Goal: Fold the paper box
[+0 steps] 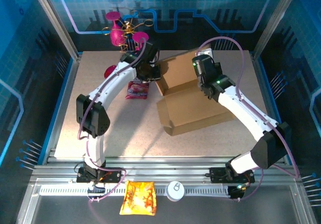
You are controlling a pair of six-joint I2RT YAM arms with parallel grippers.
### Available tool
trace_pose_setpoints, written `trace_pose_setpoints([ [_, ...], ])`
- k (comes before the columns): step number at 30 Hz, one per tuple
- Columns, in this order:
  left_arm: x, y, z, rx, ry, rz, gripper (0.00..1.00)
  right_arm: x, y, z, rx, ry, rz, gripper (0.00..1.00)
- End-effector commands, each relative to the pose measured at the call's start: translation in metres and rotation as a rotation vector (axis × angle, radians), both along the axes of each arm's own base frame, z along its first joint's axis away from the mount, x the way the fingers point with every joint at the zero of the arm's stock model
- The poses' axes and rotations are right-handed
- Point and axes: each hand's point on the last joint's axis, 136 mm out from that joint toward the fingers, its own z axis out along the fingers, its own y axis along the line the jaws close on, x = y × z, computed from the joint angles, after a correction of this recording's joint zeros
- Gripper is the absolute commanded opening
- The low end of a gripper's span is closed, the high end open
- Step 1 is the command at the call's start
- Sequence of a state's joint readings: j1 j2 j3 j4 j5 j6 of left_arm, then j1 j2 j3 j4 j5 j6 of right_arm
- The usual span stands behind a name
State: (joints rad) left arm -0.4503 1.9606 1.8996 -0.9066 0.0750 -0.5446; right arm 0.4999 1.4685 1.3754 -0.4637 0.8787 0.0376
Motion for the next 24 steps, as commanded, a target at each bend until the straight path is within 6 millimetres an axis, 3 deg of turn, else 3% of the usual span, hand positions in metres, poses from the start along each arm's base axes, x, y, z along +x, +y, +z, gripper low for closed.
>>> trace_pose_setpoints([
  [1,-0.01,-0.036,0.039,-0.285,-0.074,-0.128,0.0,0.006,0.009,0.037,0.0,-0.059,0.09,0.09],
  [5,-0.013,-0.042,0.034,-0.403,-0.092,-0.161,0.0,0.0,0.03,0.051,0.057,-0.02,0.244,0.36],
  [8,-0.013,-0.047,0.029,-0.43,-0.098,-0.179,0.0,-0.013,0.055,0.064,0.18,0.022,0.404,0.5],
  [12,-0.008,-0.049,0.019,-0.472,-0.104,-0.17,0.0,-0.046,0.083,0.104,0.478,0.062,0.647,0.66],
  [17,-0.005,-0.056,0.014,-0.506,-0.123,-0.208,0.0,-0.073,0.077,0.165,0.841,-0.022,0.814,0.78],
  [24,-0.003,-0.057,0.002,-0.523,-0.142,-0.231,0.0,-0.065,0.028,0.246,1.141,-0.283,0.821,0.79],
])
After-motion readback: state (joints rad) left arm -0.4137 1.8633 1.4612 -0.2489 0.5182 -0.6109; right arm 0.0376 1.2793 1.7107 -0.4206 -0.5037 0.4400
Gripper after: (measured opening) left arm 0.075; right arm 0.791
